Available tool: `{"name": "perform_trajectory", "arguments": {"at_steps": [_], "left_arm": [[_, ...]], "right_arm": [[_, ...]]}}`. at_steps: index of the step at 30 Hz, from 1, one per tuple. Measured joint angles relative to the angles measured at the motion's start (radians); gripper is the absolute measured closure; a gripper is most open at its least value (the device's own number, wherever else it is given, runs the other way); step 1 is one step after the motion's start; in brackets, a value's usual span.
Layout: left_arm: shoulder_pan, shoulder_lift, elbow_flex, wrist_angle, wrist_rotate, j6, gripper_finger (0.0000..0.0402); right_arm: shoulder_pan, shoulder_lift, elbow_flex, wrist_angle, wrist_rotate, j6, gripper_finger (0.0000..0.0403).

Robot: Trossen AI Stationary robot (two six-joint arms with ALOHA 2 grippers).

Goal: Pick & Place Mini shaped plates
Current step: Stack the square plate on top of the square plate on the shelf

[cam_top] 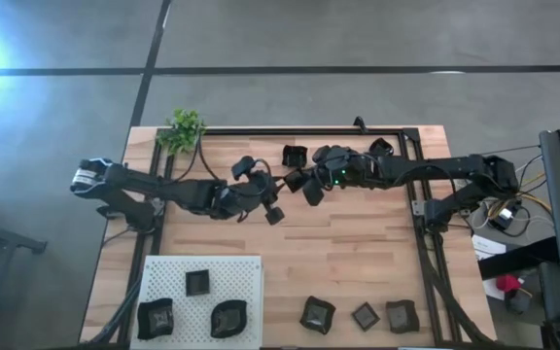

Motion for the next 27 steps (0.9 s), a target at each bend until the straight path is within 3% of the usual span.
{"name": "perform_trajectory", "arguments": {"at_steps": [11,27], "left_arm": [[0.031,0.028,0.000,0.004,0.011,-0.013,0.0331],[0.035,0.008,0.000,0.018,-0.031,0.025,0.0331]], "right_arm": [[0.014,0.001,0.062,-0.015,0.001,-0.044,0.0395],[0.014,0.001,0.035,-0.016,0.001,-0.032,0.0395]]}}
